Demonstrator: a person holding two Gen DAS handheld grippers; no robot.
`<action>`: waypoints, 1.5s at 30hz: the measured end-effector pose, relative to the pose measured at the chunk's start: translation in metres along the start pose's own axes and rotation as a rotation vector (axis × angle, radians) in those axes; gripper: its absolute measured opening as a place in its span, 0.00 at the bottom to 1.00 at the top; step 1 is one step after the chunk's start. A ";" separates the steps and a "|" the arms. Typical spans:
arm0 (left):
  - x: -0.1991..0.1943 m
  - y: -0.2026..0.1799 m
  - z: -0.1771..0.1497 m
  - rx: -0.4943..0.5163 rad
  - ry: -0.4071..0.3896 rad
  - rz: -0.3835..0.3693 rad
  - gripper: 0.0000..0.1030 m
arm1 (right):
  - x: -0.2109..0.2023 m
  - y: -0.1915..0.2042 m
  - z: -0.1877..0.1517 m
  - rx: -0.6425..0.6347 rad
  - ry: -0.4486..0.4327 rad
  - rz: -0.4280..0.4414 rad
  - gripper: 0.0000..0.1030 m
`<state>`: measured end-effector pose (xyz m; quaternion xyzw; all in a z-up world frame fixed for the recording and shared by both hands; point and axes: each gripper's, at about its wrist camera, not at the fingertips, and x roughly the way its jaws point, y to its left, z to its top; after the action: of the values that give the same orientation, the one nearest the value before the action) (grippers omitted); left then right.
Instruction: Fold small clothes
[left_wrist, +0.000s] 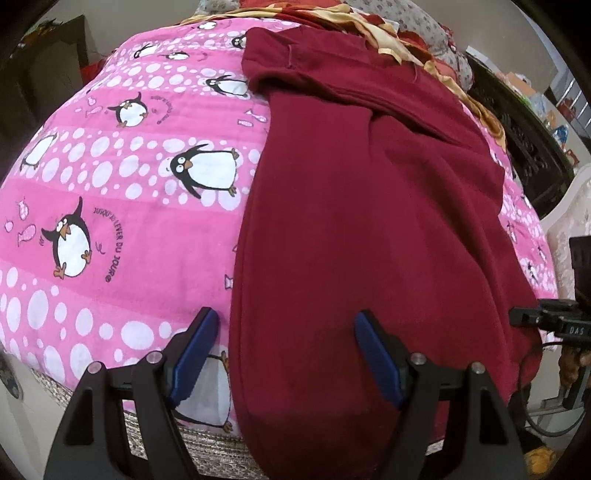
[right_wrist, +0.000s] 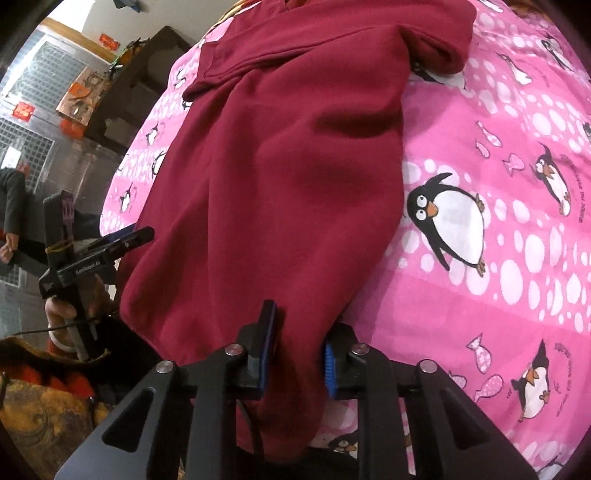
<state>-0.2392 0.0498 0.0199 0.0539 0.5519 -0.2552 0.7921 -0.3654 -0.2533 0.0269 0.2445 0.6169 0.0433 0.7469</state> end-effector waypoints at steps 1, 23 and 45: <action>0.000 -0.001 0.000 0.005 0.002 0.000 0.80 | 0.001 -0.001 0.002 0.010 -0.001 0.007 0.38; -0.040 0.012 0.019 -0.034 -0.030 -0.117 0.10 | -0.053 0.008 -0.009 -0.018 -0.191 0.155 0.24; -0.070 0.013 0.084 0.014 -0.087 -0.180 0.10 | -0.073 -0.002 -0.010 -0.047 -0.347 0.235 0.24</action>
<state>-0.1801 0.0546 0.1122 -0.0015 0.5177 -0.3315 0.7888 -0.3920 -0.2787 0.0906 0.3009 0.4450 0.1018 0.8373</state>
